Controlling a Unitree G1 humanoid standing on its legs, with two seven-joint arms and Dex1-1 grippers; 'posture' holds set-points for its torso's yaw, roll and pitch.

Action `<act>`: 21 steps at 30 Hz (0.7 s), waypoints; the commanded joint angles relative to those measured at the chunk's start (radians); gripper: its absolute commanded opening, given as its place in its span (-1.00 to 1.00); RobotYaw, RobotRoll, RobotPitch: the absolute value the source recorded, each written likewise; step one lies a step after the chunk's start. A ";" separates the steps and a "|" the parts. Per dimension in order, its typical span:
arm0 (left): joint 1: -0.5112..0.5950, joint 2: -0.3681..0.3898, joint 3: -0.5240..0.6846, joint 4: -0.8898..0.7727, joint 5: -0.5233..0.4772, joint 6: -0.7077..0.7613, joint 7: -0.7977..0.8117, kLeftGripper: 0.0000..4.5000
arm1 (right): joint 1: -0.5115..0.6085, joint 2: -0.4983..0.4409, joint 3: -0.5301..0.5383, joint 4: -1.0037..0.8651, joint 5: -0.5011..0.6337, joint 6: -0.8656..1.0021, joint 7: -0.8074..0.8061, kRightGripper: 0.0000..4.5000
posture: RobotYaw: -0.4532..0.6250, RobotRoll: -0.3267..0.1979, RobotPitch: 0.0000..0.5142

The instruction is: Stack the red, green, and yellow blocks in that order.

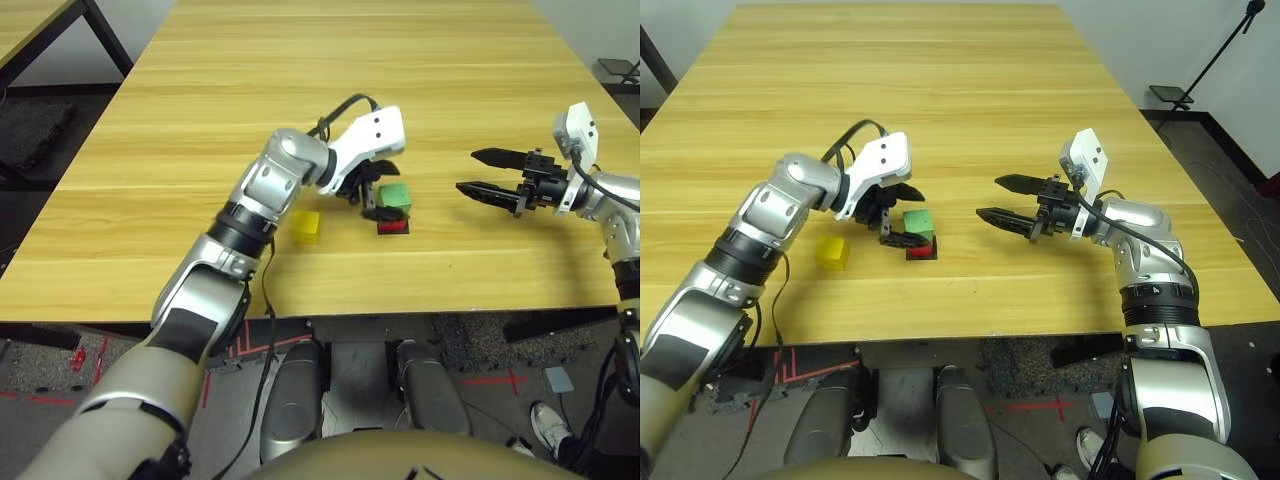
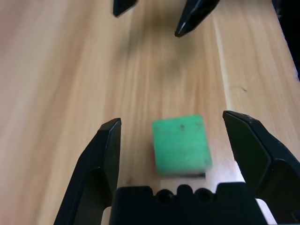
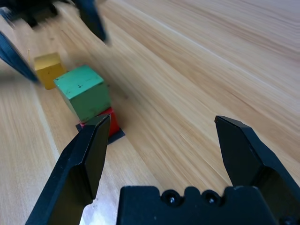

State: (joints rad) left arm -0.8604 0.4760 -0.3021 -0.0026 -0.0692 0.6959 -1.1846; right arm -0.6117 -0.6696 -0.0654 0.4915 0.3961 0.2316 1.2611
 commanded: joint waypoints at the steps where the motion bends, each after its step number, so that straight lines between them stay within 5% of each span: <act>1: 0.094 0.138 0.022 -0.196 -0.052 0.088 -0.046 0.98 | -0.010 -0.006 -0.010 0.009 -0.002 0.008 0.009 1.00 | 0.21 -0.14 -0.62; 8: 0.213 0.323 0.031 -0.123 -0.034 -0.128 -0.078 0.98 | -0.052 0.005 -0.002 0.050 -0.012 0.002 0.018 1.00 | 0.25 -0.20 -0.66; 14: 0.170 0.308 -0.027 0.109 0.041 -0.355 -0.091 0.98 | -0.065 0.014 -0.004 0.041 -0.008 0.016 0.012 1.00 | 0.23 -0.26 -0.65; 21: 0.165 0.254 -0.074 0.257 0.071 -0.449 -0.138 0.98 | -0.052 0.011 -0.010 0.010 -0.003 0.037 0.001 1.00 | 0.18 -0.28 -0.63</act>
State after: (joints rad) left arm -0.7016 0.7382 -0.3505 0.2233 -0.0172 0.2729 -1.3062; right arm -0.6690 -0.6559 -0.0677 0.5200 0.3950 0.2568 1.2684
